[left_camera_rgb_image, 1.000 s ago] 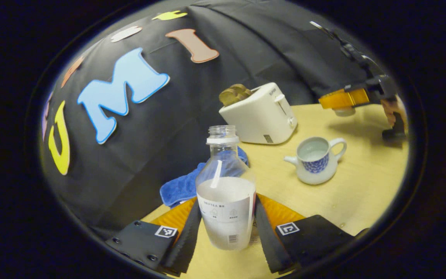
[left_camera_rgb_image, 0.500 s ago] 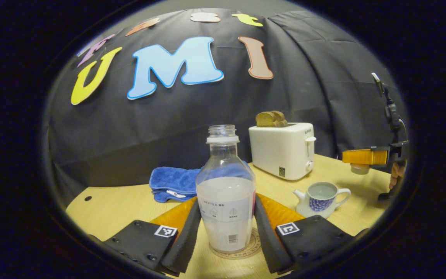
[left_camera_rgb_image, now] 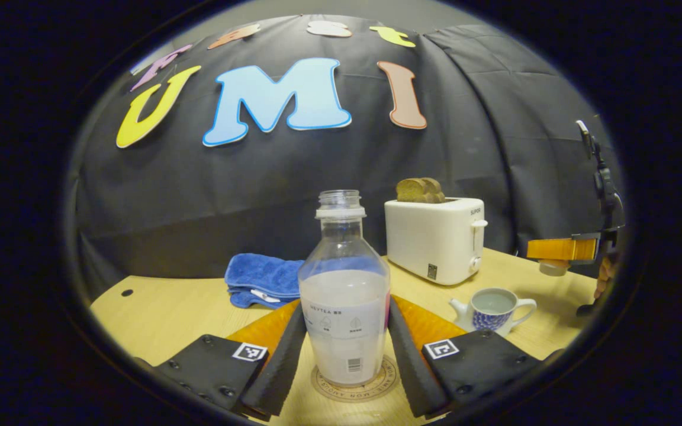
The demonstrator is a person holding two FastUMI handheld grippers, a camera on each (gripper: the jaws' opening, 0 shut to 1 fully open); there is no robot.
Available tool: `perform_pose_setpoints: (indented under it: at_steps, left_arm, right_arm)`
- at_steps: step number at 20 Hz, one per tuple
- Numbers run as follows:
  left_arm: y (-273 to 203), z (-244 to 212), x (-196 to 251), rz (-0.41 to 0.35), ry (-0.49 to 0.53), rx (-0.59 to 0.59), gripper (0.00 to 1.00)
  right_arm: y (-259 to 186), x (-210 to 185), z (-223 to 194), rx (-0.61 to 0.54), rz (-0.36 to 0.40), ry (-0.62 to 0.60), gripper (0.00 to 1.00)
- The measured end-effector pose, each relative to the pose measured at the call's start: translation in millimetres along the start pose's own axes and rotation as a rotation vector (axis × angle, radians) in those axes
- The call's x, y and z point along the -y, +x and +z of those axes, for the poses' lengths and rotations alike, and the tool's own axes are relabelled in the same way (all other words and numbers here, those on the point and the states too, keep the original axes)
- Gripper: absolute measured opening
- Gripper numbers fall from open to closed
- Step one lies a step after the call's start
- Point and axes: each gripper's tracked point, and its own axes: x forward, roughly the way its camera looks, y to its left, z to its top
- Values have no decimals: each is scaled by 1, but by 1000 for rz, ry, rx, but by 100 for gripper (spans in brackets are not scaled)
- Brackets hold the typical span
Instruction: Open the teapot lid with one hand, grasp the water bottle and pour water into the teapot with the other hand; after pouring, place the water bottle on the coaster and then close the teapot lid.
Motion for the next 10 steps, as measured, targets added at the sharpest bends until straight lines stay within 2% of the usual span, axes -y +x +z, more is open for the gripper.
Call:
perform_pose_setpoints:
  at_steps: [3,5,6,10]
  left_arm:
    - [-2,0,0,1,-3,-5,89]
    - [-4,3,1,3,-15,4,93]
    - [-4,6,1,9,-17,8,99]
    - [-9,7,-2,17,-24,12,100]
  right_arm:
    - [0,-2,0,0,2,-7,6]
    - [0,-2,0,2,3,-13,6]
    - [0,-3,0,1,5,-14,6]
    - [0,-7,0,4,16,-22,6]
